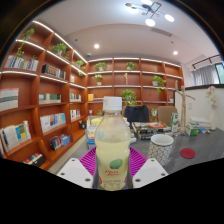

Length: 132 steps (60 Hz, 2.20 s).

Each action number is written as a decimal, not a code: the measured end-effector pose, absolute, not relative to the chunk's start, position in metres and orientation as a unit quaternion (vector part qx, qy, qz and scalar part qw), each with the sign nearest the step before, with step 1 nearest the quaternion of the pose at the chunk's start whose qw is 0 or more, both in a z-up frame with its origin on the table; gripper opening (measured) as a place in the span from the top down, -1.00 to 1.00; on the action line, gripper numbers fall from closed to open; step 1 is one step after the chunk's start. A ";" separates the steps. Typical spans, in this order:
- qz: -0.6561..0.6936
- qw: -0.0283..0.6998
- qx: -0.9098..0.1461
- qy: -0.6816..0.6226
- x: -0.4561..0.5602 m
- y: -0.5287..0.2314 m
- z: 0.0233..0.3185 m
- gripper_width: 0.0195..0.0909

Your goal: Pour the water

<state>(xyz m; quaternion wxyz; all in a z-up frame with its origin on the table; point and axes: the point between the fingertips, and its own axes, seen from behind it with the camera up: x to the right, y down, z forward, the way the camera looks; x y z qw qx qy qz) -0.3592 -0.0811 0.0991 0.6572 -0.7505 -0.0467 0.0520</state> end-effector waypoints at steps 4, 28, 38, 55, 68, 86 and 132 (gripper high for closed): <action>0.052 0.651 -0.756 -0.048 -0.360 -0.081 0.099 0.45; 0.409 0.565 -0.664 0.270 -0.359 -0.032 0.150 0.45; 0.548 0.484 -0.531 0.429 -0.332 -0.017 0.167 0.45; 0.657 0.352 -0.378 0.549 -0.306 -0.001 0.184 0.45; 0.672 0.301 -0.332 0.590 -0.292 -0.001 0.178 0.45; 0.609 0.400 -0.502 0.467 -0.331 -0.003 0.205 0.45; -0.121 0.637 -0.760 0.048 -0.065 0.020 0.196 0.41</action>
